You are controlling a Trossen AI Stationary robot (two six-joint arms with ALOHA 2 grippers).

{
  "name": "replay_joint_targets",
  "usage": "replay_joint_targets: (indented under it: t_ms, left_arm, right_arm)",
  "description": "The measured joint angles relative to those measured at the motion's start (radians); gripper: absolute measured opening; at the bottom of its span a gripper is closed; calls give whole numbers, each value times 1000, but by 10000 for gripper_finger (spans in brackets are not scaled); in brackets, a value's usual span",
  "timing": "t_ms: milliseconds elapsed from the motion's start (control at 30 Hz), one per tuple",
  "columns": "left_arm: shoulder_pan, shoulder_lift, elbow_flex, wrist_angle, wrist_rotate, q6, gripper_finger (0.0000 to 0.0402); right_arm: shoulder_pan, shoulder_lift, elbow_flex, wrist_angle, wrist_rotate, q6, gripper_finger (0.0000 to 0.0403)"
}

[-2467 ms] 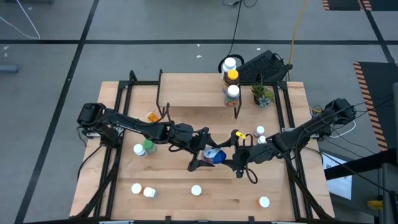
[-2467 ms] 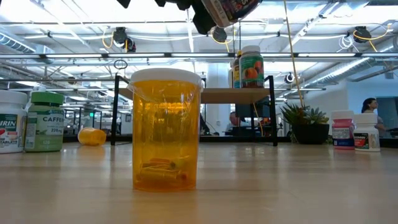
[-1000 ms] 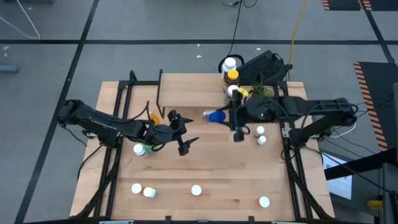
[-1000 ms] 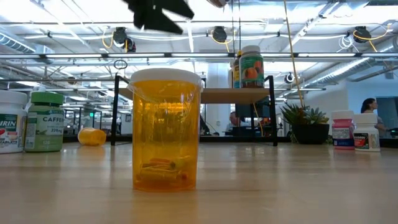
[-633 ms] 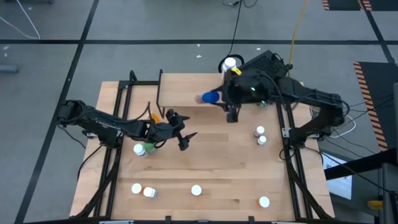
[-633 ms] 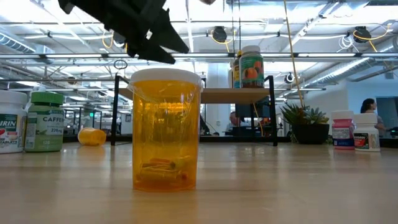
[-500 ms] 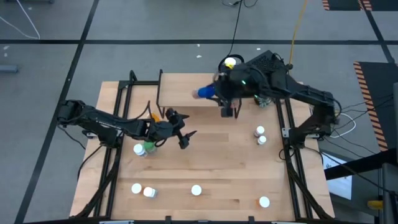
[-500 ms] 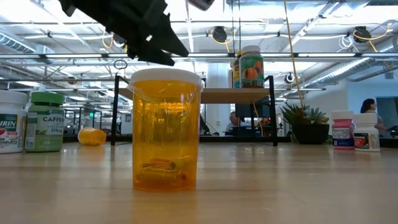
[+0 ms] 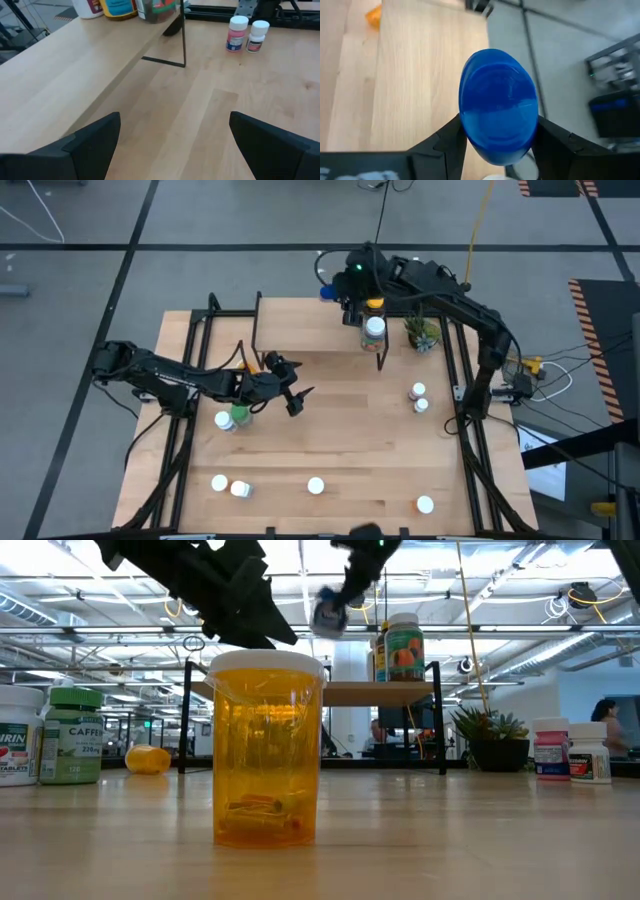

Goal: Pick and place medicine bottles onto shelf by color
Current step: Put the blue pill bottle on the shelf

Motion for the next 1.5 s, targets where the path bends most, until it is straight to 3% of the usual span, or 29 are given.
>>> replay_joint_targets:
  t_ms: [100,467,767,1500]
  left_arm:
    - [3,0,0,2,0,0,376]
    - [32,0,0,3,35,1,376]
    - [54,0,0,5,36,-1,376]
    - [54,0,0,5,72,-16,376]
  right_arm:
    - [-49,30,0,-33,-69,-21,176]
    - [-126,100,0,-11,-130,-43,176]
    - [-134,160,-1,-14,-125,-42,176]
    - [-143,160,-6,-66,-126,32,192]
